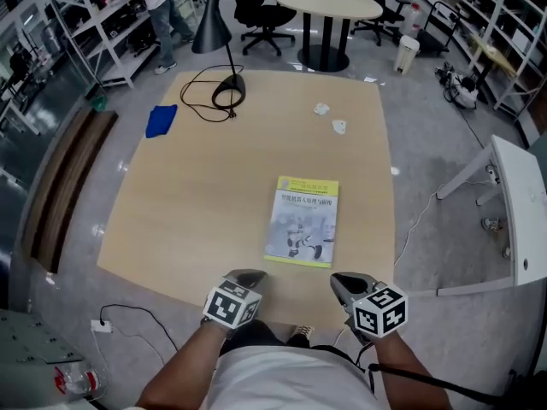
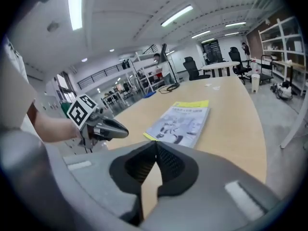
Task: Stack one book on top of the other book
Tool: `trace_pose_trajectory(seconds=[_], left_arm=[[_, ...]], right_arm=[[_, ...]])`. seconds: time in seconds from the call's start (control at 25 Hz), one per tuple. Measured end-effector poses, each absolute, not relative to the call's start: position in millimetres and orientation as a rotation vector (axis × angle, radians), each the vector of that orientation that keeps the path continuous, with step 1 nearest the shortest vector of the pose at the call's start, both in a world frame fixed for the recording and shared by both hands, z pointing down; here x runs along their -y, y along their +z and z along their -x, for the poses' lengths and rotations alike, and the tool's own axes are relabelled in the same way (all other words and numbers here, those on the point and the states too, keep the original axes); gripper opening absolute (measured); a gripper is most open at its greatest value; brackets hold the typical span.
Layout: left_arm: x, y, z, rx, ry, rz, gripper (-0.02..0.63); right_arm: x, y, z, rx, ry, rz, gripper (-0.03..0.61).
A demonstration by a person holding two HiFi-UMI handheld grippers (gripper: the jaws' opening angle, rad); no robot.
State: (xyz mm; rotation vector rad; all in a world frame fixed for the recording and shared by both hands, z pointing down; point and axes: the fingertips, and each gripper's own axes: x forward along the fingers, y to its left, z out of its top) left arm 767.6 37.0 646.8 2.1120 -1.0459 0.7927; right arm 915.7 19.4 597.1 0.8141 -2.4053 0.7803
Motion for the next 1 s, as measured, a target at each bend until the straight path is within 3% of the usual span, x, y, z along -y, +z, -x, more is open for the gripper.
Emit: trace_pose_trajectory(seconds=[0.28, 0.52, 1.0], left_arm=[[-51.9, 575.8, -780.5, 1.078, 0.640, -2.237, 0.006], [-60.9, 523.3, -753.4, 1.118, 0.513, -2.298, 0.006], [-88.0, 509.4, -739.1, 0.891, 0.479, -2.449, 0.006]], right_arm=[[-37.0, 520.5, -901.9, 2.603, 0.820, -0.824, 0.002], [-59.4, 507.0, -888.6, 2.572, 0.742, -0.972, 0.002], [-119.6, 480.6, -881.1, 2.492, 0.737, -1.324, 0.002]])
